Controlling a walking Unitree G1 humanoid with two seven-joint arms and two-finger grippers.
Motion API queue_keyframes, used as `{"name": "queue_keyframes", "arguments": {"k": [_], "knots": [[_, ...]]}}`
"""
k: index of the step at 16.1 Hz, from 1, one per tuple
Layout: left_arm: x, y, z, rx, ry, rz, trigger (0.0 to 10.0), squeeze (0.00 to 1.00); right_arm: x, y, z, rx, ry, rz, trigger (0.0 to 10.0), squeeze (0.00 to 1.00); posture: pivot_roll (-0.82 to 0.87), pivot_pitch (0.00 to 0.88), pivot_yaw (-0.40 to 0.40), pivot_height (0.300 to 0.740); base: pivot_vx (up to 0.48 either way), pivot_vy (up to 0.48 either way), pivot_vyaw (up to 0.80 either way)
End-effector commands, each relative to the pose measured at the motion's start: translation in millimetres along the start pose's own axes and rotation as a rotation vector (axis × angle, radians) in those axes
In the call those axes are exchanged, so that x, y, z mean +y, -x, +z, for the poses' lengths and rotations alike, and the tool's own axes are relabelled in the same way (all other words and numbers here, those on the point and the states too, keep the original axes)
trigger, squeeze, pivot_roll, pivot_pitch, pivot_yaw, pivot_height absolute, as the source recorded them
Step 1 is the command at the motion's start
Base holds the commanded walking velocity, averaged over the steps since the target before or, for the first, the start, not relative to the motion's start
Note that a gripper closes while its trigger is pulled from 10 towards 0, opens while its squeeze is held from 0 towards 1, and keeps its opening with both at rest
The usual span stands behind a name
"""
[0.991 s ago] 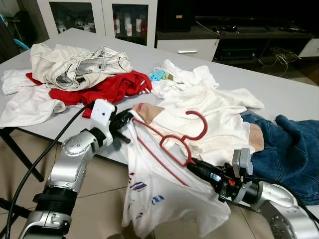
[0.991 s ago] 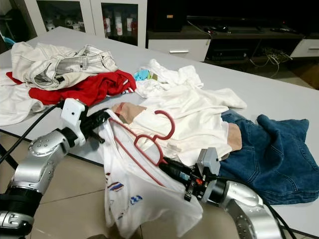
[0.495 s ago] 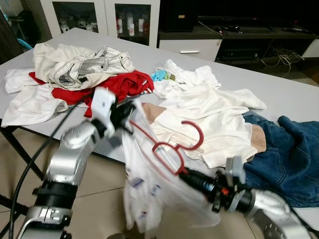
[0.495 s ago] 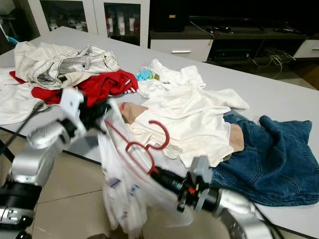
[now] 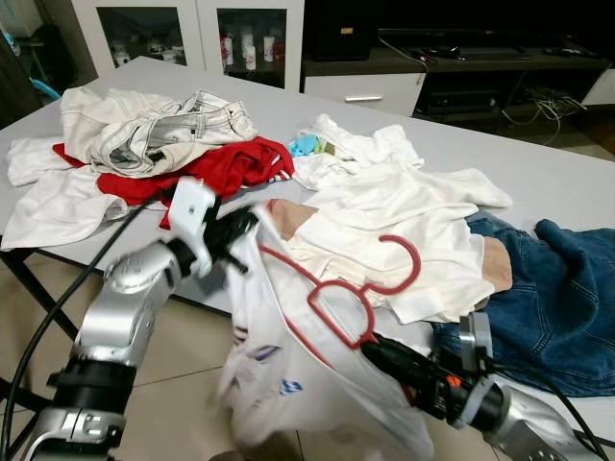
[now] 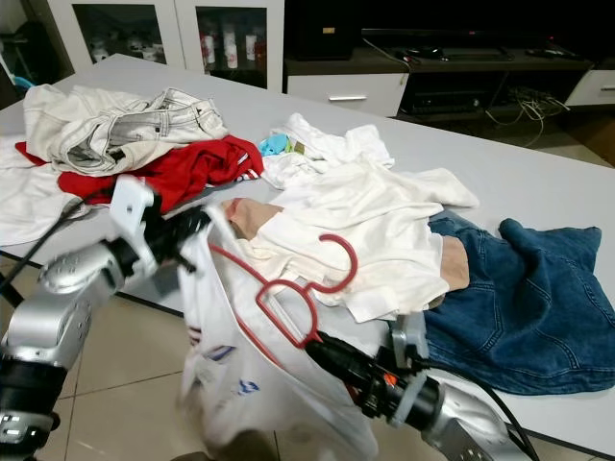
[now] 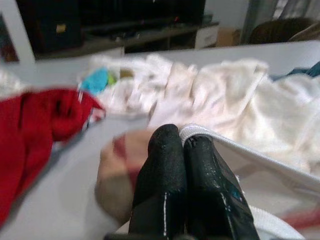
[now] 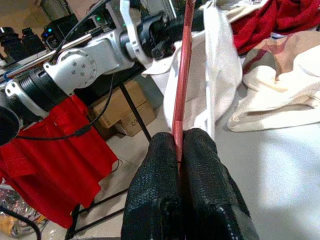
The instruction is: Hang hanger
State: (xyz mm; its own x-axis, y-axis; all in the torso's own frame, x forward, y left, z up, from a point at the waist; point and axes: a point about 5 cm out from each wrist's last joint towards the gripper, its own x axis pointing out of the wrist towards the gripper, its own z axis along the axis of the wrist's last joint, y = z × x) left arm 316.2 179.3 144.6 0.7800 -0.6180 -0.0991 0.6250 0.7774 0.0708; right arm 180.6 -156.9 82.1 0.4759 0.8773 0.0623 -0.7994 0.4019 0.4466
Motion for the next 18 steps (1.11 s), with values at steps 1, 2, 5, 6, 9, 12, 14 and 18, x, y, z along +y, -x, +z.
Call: {"name": "queue_keyframes", "arguments": {"k": [1, 2, 5, 6, 9, 12, 14, 18], "knots": [[1.7, -0.5, 4, 0.000, -0.018, -0.001, 0.0, 0.00, -0.3, 1.7, 6, -0.028, 0.024, 0.004, 0.0, 0.00, 0.00, 0.000, -0.028, 0.740, 0.000, 0.000, 0.00], [-0.4, -1.1, 6, -0.011, -0.003, -0.004, 0.0, 0.00, 1.1, 0.5, 1, -0.037, -0.014, 0.004, 0.0, 0.00, 0.01, 0.000, -0.028, 0.740, 0.000, 0.000, 0.00], [-7.3, 0.2, -3, 0.002, 0.044, -0.024, 0.0, 0.00, 2.7, 3.0, -4, -0.046, -0.074, 0.024, 0.0, 0.00, 0.00, 0.000, -0.023, 0.740, 0.000, 0.000, 0.00], [-9.1, 2.3, -9, 0.020, 0.059, -0.027, 0.0, 0.00, 2.3, 6.0, -3, -0.052, -0.082, 0.023, 0.0, 0.00, 0.00, 0.000, -0.021, 0.740, 0.000, 0.000, 0.00], [-9.8, 8.3, -23, 0.069, 0.086, -0.030, 0.0, 0.00, 2.0, 10.6, 4, -0.088, -0.103, 0.035, 0.0, 0.00, 0.00, 0.000, -0.016, 0.740, 0.000, 0.000, 0.00], [-7.0, 11.7, -32, 0.100, 0.100, -0.009, 0.0, 0.00, 4.1, 12.5, 7, -0.069, -0.114, 0.084, 0.0, 0.00, 0.01, 0.000, -0.014, 0.740, 0.000, 0.000, 0.00], [-5.8, 11.1, -31, 0.097, 0.099, -0.008, 0.0, 0.00, 2.1, 15.0, 7, -0.024, -0.099, 0.097, 0.0, 0.00, 0.01, 0.000, -0.014, 0.740, 0.000, 0.000, 0.00], [-1.9, 12.5, -27, 0.085, 0.099, -0.007, 0.0, 0.00, -20.3, 18.7, 15, -0.028, -0.009, -0.031, 0.0, 0.00, 0.02, 0.000, -0.018, 0.740, 0.000, 0.000, 0.00]]}}
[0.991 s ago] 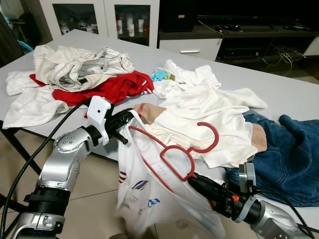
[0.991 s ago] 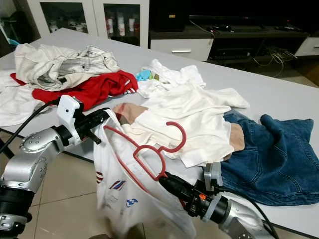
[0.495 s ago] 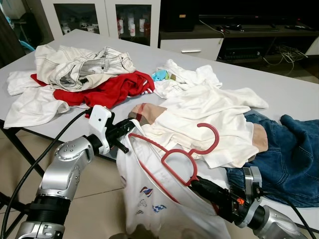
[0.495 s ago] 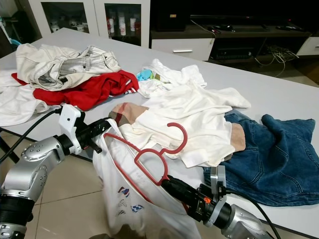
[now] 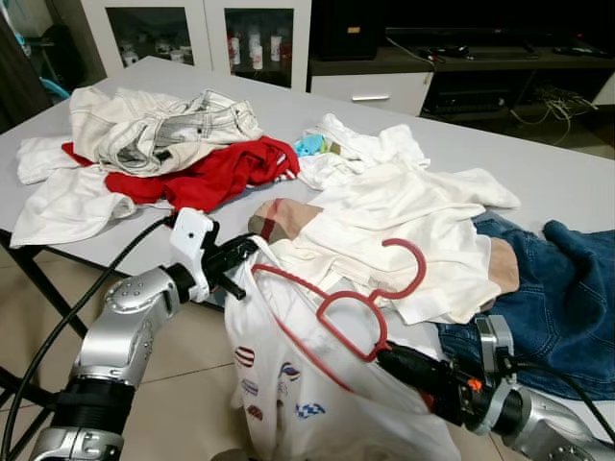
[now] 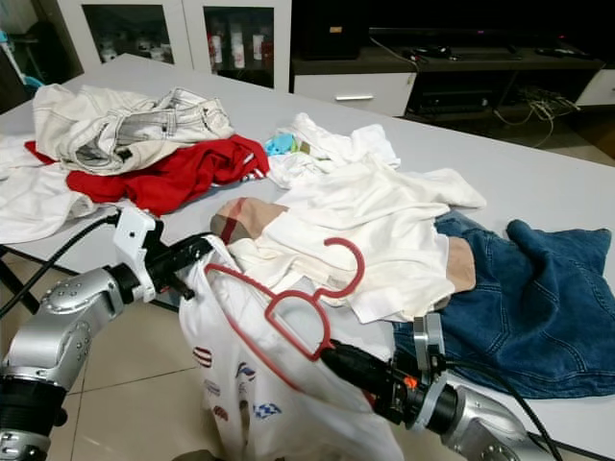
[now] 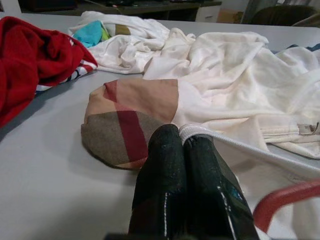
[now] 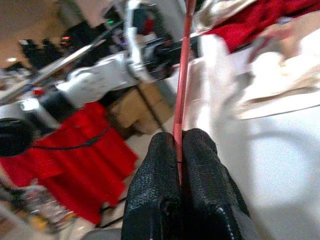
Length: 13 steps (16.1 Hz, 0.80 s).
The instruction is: Hang hanger
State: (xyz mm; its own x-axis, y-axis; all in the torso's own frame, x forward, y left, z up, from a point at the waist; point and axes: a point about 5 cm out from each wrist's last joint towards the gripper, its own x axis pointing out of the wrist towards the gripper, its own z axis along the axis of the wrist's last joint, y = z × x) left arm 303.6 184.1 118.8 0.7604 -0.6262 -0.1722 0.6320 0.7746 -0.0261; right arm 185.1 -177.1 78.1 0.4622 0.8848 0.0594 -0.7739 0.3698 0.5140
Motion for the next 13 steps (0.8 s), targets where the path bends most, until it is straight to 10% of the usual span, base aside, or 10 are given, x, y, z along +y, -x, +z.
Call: {"name": "queue_keyframes", "arguments": {"k": [1, 13], "knots": [[2.2, 3.5, 1, 0.008, 0.002, -0.003, 0.0, 0.00, -12.0, 2.8, 15, -0.050, 0.095, -0.087, 0.0, 0.00, 0.02, 0.000, -0.019, 0.740, 0.000, 0.000, 0.00], [-18.5, 15.3, -4, 0.070, -0.005, -0.201, 0.0, 0.00, -4.8, 0.7, 27, -0.135, 0.074, -0.031, 0.0, 0.00, 0.02, 0.000, -0.023, 0.740, 0.000, 0.000, 0.00]]}}
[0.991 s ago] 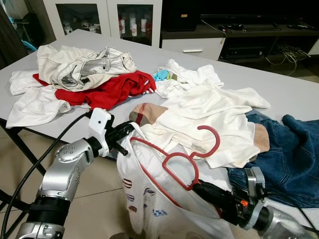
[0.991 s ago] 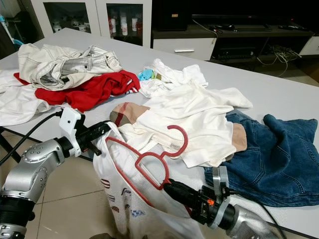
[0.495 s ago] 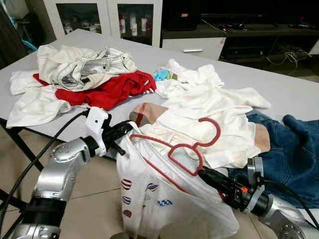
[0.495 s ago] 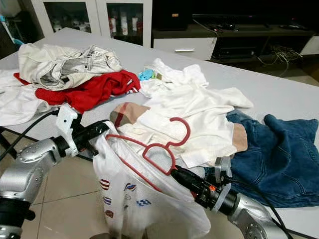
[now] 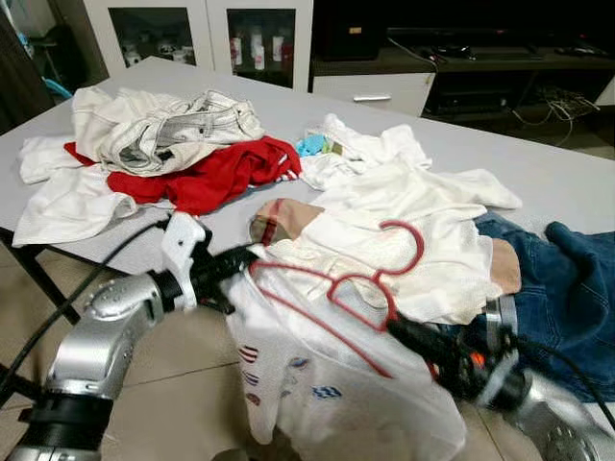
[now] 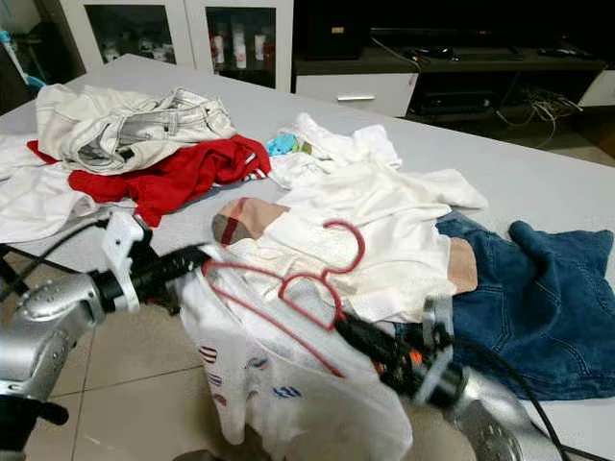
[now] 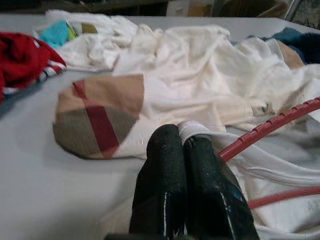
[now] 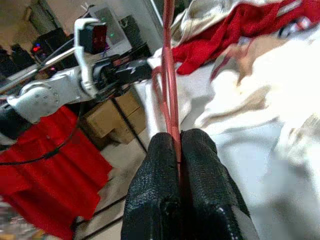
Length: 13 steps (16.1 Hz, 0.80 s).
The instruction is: Hang hanger
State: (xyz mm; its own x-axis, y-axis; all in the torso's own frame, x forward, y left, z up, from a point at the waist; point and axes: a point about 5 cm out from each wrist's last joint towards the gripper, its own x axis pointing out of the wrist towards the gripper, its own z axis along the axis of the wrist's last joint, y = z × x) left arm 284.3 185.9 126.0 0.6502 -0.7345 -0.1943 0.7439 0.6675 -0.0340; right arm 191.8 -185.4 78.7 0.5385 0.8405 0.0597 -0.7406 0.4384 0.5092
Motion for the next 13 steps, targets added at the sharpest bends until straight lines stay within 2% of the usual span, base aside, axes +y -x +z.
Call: {"name": "queue_keyframes", "arguments": {"k": [1, 4, 7, 8, 10, 11, 12, 13], "knots": [[-8.3, -3.2, -7, 0.031, 0.027, -0.051, 0.0, 0.00, 9.4, -2.9, 14, -0.100, 0.011, 0.067, 0.0, 0.00, 0.02, 0.000, -0.022, 0.740, 0.000, 0.000, 0.00], [-10.8, -4.1, -4, 0.023, 0.033, -0.059, 0.0, 0.00, 15.7, -4.8, 1, -0.116, -0.043, 0.064, 0.0, 0.00, 0.01, 0.000, -0.016, 0.740, 0.000, 0.000, 0.00], [-11.3, -5.6, -1, 0.019, 0.028, -0.074, 0.0, 0.00, 19.5, -7.9, -12, -0.061, -0.063, 0.080, 0.0, 0.00, 0.00, 0.000, -0.009, 0.740, 0.000, 0.000, 0.00], [-12.4, -5.9, 2, 0.015, 0.027, -0.091, 0.0, 0.00, 19.6, -7.1, -19, -0.003, -0.056, 0.084, 0.0, 0.00, 0.00, 0.000, -0.006, 0.740, 0.000, 0.000, 0.00], [-21.8, -2.9, 4, 0.016, 0.031, -0.167, 0.0, 0.00, 18.3, -6.2, -21, 0.024, -0.044, 0.085, 0.0, 0.00, 0.00, 0.000, -0.007, 0.740, 0.000, 0.000, 0.00], [-34.4, 4.7, 2, 0.036, 0.042, -0.261, 0.0, 0.00, 18.0, -6.6, -19, 0.026, -0.035, 0.087, 0.0, 0.00, 0.00, 0.000, -0.011, 0.740, 0.000, 0.000, 0.00], [-52.0, 18.7, -4, 0.074, 0.068, -0.377, 0.0, 0.00, 18.6, -6.6, -17, 0.040, -0.022, 0.094, 0.0, 0.00, 0.01, 0.000, -0.013, 0.740, 0.000, 0.000, 0.00], [-60.7, 27.4, -8, 0.105, 0.090, -0.430, 0.0, 0.00, 19.0, -6.4, -17, 0.052, -0.018, 0.101, 0.0, 0.00, 0.01, 0.000, -0.015, 0.740, 0.000, 0.000, 0.00]]}}
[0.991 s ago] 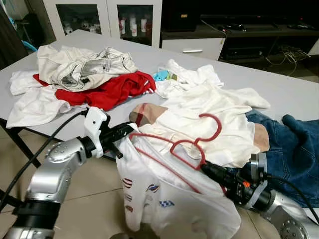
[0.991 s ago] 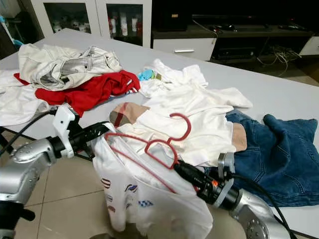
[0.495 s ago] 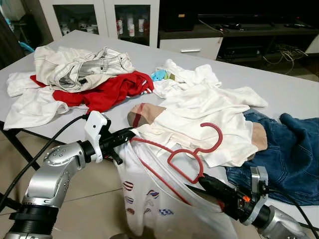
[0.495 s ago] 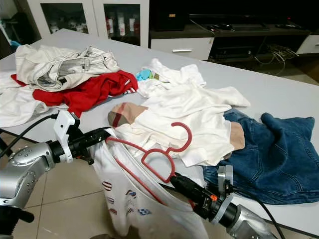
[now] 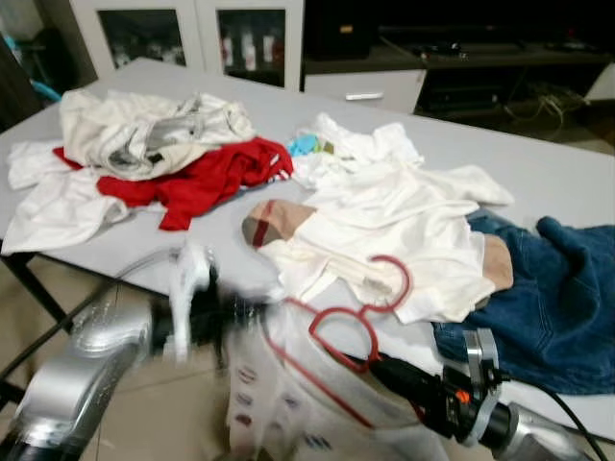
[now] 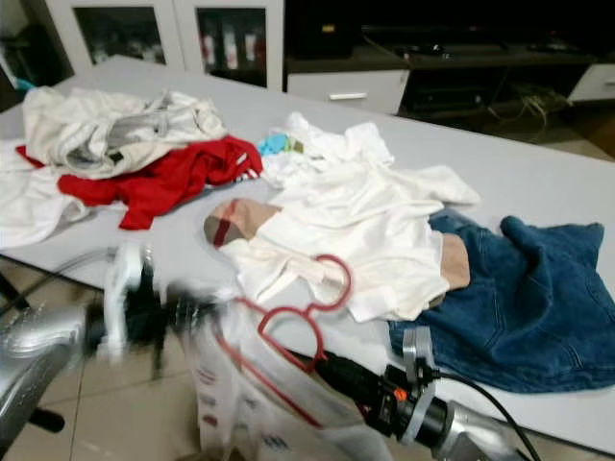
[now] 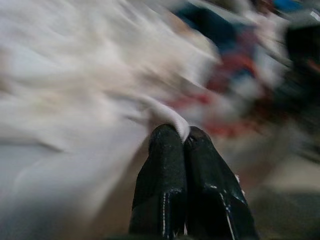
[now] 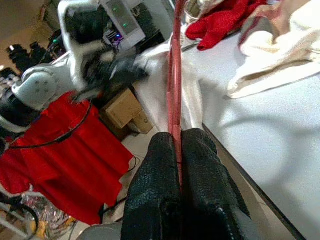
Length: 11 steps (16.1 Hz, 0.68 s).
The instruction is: Hang hanger
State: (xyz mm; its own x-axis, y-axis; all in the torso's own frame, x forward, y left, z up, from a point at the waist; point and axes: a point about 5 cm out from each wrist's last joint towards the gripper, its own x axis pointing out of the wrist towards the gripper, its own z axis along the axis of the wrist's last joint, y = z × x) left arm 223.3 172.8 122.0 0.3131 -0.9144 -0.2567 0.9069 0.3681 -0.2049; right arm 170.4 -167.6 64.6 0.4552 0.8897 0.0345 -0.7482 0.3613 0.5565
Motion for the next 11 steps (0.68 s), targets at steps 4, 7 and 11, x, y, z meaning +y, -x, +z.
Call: {"name": "queue_keyframes", "arguments": {"k": [4, 7, 11], "knots": [[-19.9, 3.2, -15, 0.051, 0.070, -0.083, 0.0, 0.00, 2.7, 3.6, 5, 0.030, 0.035, 0.043, 0.0, 0.00, 0.03, 0.000, -0.026, 0.740, 0.000, 0.000, 0.00], [-22.2, 5.0, -25, 0.074, 0.106, -0.057, 0.0, 0.00, 3.7, 9.8, 1, 0.097, 0.031, 0.062, 0.0, 0.00, 0.03, 0.000, -0.028, 0.740, 0.000, 0.000, 0.00], [-19.4, 9.5, -37, 0.101, 0.134, -0.028, 0.0, 0.00, 2.1, 22.1, -5, 0.191, 0.044, 0.060, 0.0, 0.00, 0.03, 0.000, -0.028, 0.740, 0.000, 0.000, 0.00]]}}
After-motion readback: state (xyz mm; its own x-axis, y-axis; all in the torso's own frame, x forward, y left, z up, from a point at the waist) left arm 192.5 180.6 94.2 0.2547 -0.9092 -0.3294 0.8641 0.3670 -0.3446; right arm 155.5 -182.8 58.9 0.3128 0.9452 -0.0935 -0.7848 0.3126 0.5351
